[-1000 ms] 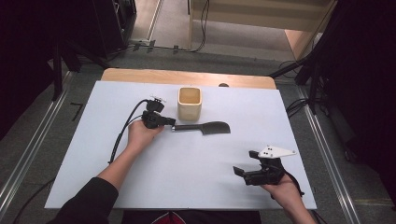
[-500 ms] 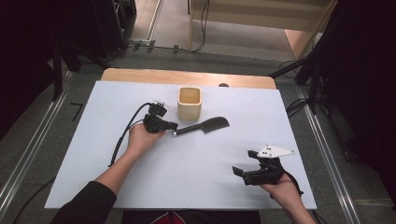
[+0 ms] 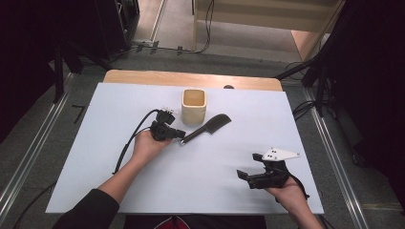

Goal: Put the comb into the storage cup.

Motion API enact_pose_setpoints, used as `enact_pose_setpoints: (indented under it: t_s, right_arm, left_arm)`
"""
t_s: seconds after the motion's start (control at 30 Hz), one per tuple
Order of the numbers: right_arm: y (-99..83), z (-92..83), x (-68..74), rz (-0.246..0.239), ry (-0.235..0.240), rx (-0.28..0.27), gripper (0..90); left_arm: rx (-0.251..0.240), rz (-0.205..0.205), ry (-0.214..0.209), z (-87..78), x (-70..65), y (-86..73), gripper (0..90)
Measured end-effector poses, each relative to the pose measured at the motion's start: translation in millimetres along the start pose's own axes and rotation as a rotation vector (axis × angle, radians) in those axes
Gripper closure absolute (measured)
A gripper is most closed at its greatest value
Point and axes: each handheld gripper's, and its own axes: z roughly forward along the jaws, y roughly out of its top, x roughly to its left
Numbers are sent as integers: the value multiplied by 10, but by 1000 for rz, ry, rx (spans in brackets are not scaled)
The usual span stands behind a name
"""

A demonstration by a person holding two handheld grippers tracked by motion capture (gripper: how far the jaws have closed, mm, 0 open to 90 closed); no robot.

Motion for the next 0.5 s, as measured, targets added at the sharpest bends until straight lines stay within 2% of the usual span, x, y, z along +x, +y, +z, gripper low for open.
enact_pose_setpoints:
  t_s: [0.27, 0.5]
  right_arm:
    - [10, 10, 3, -2, 2, 4, 67]
    - [16, 12, 2, -3, 5, 1, 67]
  left_arm:
    - [10, 11, -3, 22, -47, -29, 900]
    - [-31, -13, -3, -111, -5, -11, 874]
